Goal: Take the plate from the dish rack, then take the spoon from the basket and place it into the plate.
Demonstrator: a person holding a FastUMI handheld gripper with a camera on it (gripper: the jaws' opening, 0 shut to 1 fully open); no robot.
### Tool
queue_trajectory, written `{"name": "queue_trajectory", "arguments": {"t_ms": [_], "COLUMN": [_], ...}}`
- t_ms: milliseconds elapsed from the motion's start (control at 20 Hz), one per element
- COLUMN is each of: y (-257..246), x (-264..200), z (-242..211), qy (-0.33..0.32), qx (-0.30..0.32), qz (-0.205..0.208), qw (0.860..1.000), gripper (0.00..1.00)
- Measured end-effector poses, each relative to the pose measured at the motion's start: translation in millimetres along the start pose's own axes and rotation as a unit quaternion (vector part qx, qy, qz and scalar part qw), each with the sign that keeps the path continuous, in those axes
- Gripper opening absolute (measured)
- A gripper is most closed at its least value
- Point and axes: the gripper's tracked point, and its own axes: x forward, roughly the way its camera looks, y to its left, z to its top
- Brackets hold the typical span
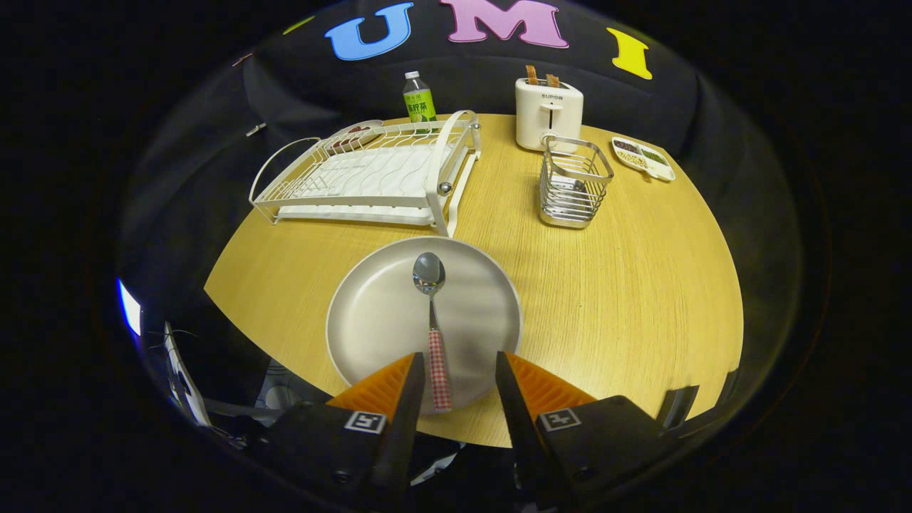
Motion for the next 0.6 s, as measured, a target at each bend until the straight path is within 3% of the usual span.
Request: {"name": "queue_trajectory", "arguments": {"t_ms": [50, 100, 200, 600], "y": [-1.9, -4.4, -8.0, -14.7], "x": [-1.1, -2.2, -3.7, -34.5], "z": [-0.9, 0.6, 3.7, 67.9], "qy": [0.001, -0.001, -0.008, -0.087], "qx": [-0.001, -0.003, -0.007, -0.035], "qz": [-0.002, -0.006, -0.01, -0.011], "qw": [1.0, 1.0, 1.0, 0.996], "gripper": [0.71, 0.87, 0.99, 1.0]}}
